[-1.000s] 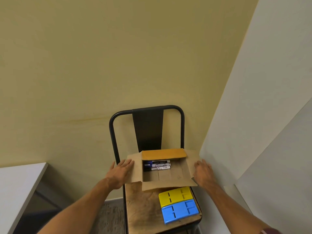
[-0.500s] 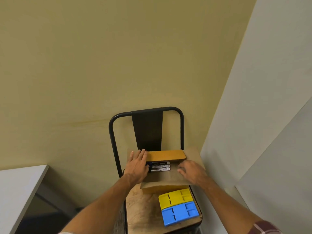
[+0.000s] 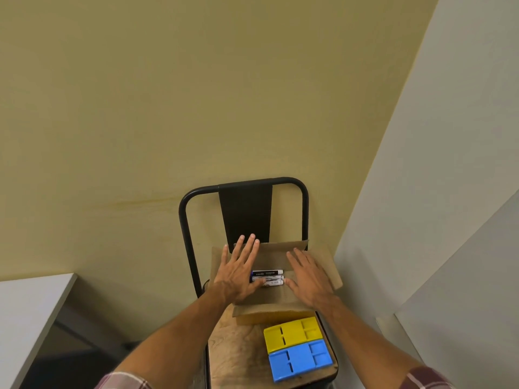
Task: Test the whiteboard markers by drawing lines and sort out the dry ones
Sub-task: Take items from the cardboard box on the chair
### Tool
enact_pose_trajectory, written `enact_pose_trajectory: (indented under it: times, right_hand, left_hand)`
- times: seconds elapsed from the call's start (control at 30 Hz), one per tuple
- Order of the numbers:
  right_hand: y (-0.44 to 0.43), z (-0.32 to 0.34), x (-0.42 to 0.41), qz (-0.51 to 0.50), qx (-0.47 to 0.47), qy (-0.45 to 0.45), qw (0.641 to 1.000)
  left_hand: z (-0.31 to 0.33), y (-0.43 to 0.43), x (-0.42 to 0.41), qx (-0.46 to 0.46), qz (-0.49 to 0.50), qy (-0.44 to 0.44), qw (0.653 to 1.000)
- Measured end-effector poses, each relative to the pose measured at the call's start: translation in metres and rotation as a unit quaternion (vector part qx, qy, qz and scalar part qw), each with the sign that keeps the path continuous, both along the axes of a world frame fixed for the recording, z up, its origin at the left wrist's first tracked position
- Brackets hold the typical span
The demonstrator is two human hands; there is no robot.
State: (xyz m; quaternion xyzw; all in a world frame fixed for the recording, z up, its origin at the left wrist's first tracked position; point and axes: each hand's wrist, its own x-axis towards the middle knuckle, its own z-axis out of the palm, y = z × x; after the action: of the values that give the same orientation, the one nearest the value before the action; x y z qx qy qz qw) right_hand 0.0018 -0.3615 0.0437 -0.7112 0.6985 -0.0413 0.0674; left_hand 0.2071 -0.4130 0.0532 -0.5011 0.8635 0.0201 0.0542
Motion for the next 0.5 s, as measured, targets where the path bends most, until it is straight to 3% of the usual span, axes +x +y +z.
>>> enact_pose_trajectory:
  times: [0.27, 0.5]
  right_hand:
    - [-0.031, -0.015, 0.025, 0.079, 0.089, 0.046, 0.992]
    - [-0.038, -0.058, 0.051, 0.073, 0.127, 0.047, 0.988]
  left_hand:
    - [0.003, -0.020, -0.001, -0.014, -0.029, 0.004, 0.999]
    - [-0.008, -0.033, 0.007, -0.017, -0.038, 0.010, 0.999]
